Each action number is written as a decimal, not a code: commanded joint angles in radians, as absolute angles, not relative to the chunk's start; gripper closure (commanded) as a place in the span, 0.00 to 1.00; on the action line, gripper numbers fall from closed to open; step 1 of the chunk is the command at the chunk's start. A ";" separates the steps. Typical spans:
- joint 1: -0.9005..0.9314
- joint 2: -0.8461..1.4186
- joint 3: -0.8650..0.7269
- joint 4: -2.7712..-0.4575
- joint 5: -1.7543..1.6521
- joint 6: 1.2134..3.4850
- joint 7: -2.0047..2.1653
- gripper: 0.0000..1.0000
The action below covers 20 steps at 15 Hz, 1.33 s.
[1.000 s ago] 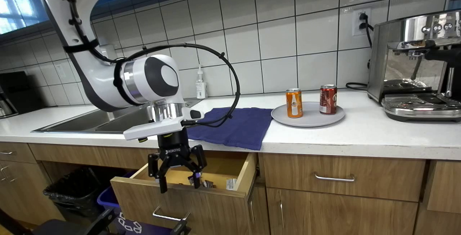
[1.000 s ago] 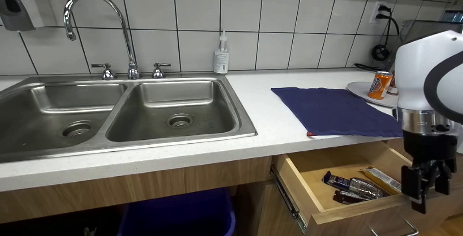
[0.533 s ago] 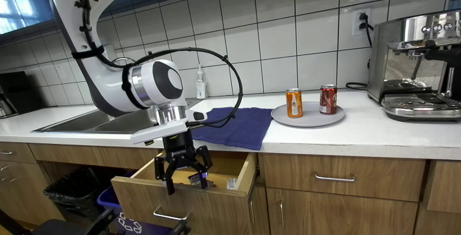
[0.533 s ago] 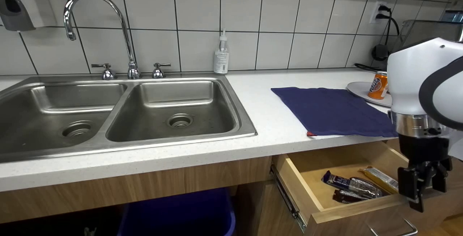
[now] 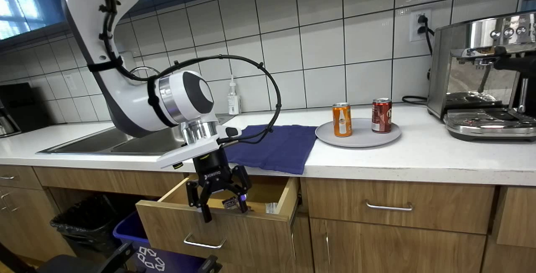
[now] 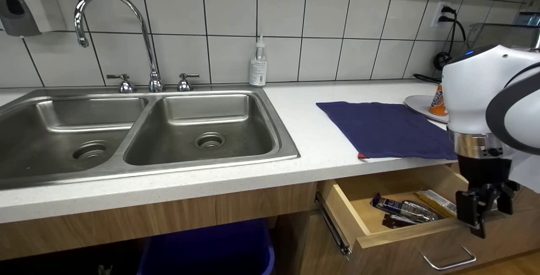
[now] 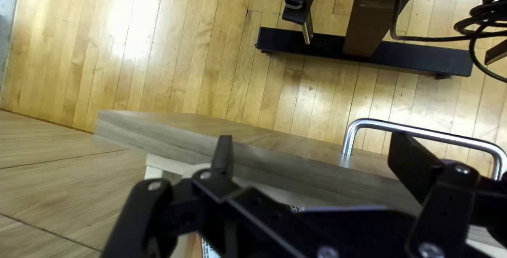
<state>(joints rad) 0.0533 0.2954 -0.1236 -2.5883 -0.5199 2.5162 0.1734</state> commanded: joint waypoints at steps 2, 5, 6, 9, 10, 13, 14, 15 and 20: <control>0.070 0.342 -0.145 -2.534 -0.546 2.531 0.226 0.00; 0.069 0.361 -0.146 -2.510 -0.537 2.533 0.228 0.00; 0.070 0.366 -0.148 -2.504 -0.537 2.536 0.232 0.00; 0.069 0.376 -0.148 -2.494 -0.535 2.553 0.238 0.00; 0.070 0.378 -0.149 -2.490 -0.535 2.559 0.242 0.00; 0.074 0.389 -0.156 -2.479 -0.535 2.593 0.256 0.00; 0.077 0.393 -0.161 -2.475 -0.538 2.601 0.263 0.00; 0.080 0.396 -0.166 -2.473 -0.540 2.609 0.268 0.00; 0.094 0.404 -0.183 -2.468 -0.538 2.642 0.289 0.00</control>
<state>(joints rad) 0.0733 0.3609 -0.1585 -2.5072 -0.5198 2.5906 0.2313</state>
